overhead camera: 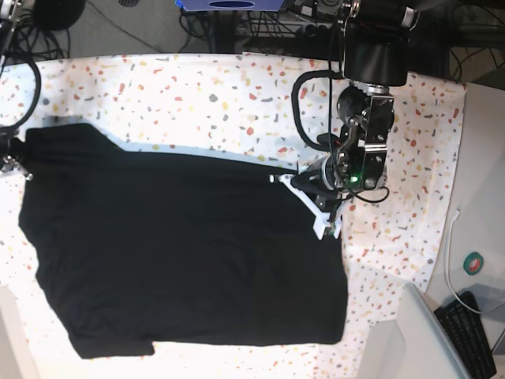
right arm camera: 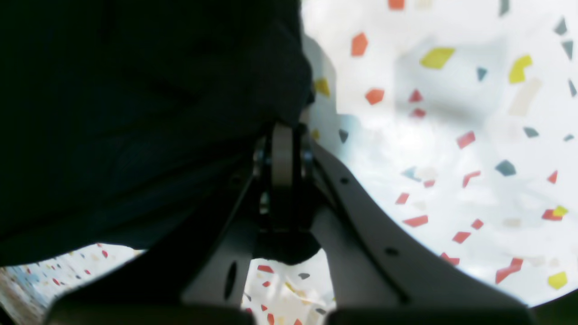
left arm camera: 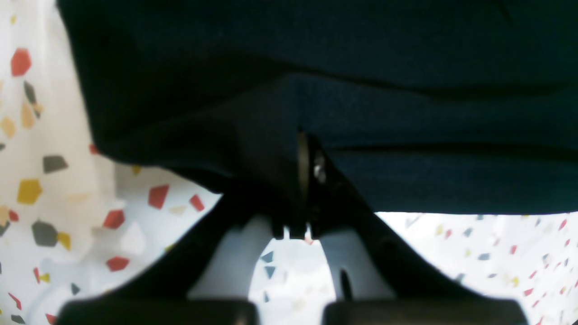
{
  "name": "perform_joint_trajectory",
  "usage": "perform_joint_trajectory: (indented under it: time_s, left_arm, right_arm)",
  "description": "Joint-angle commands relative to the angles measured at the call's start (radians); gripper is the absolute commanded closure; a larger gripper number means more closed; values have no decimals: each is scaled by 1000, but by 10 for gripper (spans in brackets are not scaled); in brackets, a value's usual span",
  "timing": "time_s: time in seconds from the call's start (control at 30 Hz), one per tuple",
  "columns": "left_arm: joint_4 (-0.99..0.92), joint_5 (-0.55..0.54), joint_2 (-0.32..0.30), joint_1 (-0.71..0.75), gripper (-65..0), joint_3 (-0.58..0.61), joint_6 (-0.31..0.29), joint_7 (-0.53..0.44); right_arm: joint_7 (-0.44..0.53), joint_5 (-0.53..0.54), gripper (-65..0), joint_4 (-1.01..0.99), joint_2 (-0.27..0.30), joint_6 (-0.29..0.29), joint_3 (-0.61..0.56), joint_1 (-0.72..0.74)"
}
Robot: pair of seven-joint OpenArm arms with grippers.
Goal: Layout the t-shirt on the table in an organized manner, then fold the t-shirt properly
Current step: 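Grasp the shirt edge with the left gripper and flip it over, then smooth the shirt body with the right gripper toward the collar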
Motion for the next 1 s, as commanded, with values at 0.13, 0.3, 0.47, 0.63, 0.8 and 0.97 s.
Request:
perform_joint_trajectory:
  time_s: [0.13, 0.3, 0.47, 0.63, 0.8, 0.97]
  left_arm:
    - [19, 27, -34, 46, 0, 5, 14, -16]
    - [19, 27, -55, 79, 0, 69, 14, -14]
    - [21, 26, -52, 98, 0, 63, 14, -11]
    - [136, 18, -58, 145, -339, 63, 14, -9]
    - [389, 17, -54, 259, -620, -24, 14, -8]
    - [548, 15, -49, 296, -622, -75, 14, -8]
  right_arm:
    - [29, -17, 0, 48, 29, -4, 13, -70]
    - [29, -20, 0, 52, -2, -6, 15, -112]
    - [-28, -16, -2, 52, -3, -6, 15, -123]
    - [-40, -16, -213, 141, -22, -6, 133, -179]
    - [-77, -22, -215, 419, -54, -6, 214, -288]
    - [-36, -23, -215, 483, -60, -3, 210, -265]
